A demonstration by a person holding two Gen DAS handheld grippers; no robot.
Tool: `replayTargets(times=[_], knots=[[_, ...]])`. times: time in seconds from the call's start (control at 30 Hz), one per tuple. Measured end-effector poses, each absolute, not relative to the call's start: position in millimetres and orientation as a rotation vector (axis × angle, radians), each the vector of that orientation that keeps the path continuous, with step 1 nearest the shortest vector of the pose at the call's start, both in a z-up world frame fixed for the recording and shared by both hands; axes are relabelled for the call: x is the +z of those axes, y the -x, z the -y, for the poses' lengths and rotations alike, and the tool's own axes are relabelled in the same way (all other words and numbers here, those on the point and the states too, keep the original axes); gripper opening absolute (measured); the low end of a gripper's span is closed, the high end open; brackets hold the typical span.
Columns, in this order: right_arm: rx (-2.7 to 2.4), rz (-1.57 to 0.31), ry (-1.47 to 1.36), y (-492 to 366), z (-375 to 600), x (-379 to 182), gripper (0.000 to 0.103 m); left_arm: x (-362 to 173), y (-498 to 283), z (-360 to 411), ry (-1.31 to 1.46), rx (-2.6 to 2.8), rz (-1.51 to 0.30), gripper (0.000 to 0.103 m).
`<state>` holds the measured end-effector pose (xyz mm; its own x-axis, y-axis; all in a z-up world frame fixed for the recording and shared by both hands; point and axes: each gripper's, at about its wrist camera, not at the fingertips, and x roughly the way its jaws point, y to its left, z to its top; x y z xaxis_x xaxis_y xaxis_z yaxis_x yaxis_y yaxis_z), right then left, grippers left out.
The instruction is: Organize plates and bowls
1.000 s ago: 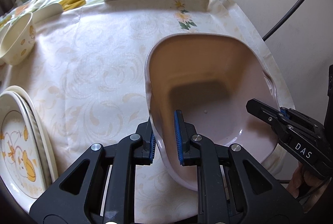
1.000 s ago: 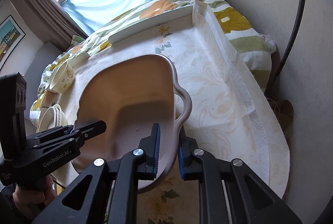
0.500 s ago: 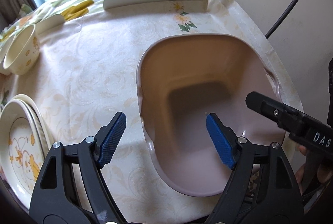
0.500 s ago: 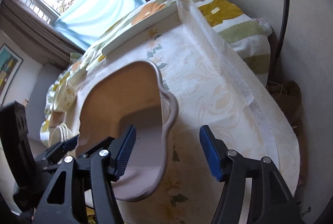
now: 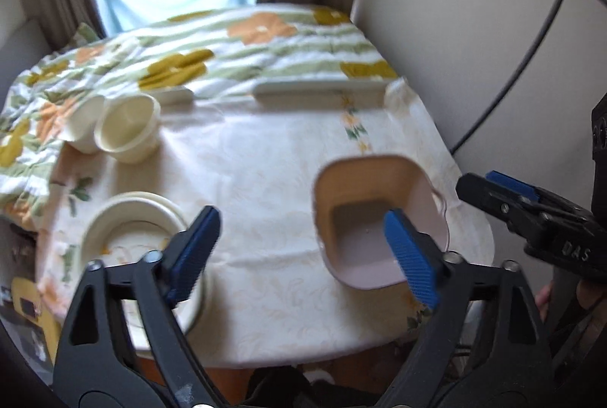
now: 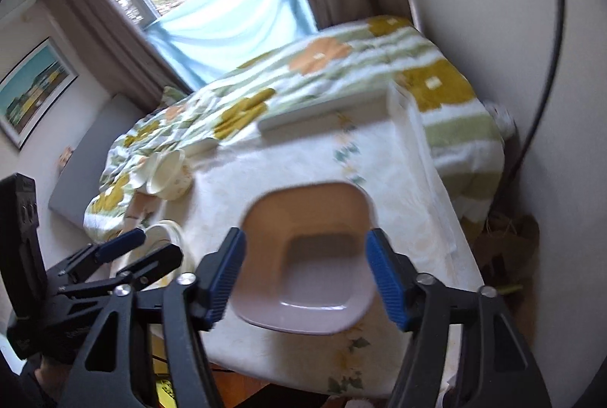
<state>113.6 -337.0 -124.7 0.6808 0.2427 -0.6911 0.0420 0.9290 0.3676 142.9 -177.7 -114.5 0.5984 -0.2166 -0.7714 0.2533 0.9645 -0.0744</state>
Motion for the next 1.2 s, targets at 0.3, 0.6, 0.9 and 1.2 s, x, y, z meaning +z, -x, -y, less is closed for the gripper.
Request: replayTargets(times=[0.3,0.6,0.9,1.2], knots=[[0.306,-0.745,-0.191,-155.4,266.4,-68.4,0.102,-55.8,-149.5,95.0,0.048,-0.075,-0.805,0.103],[0.392,-0.828,-0.109,-243.9,190.3,-72.2,0.102,-52.1,-200.5,-0.1,0.154,0.058,-0.823,0.103],[0.421,-0.985,-0.125,-351.9,133.7,-116.7,0.102,-110.1,-292.6,-66.5,0.234,0.084,-0.965,0.102],[0.404,-1.215,-0.185,-419.4,107.7,-202.4,0.065,-200.9,-370.5,-87.5,0.314,0.045,-1.167,0.077]])
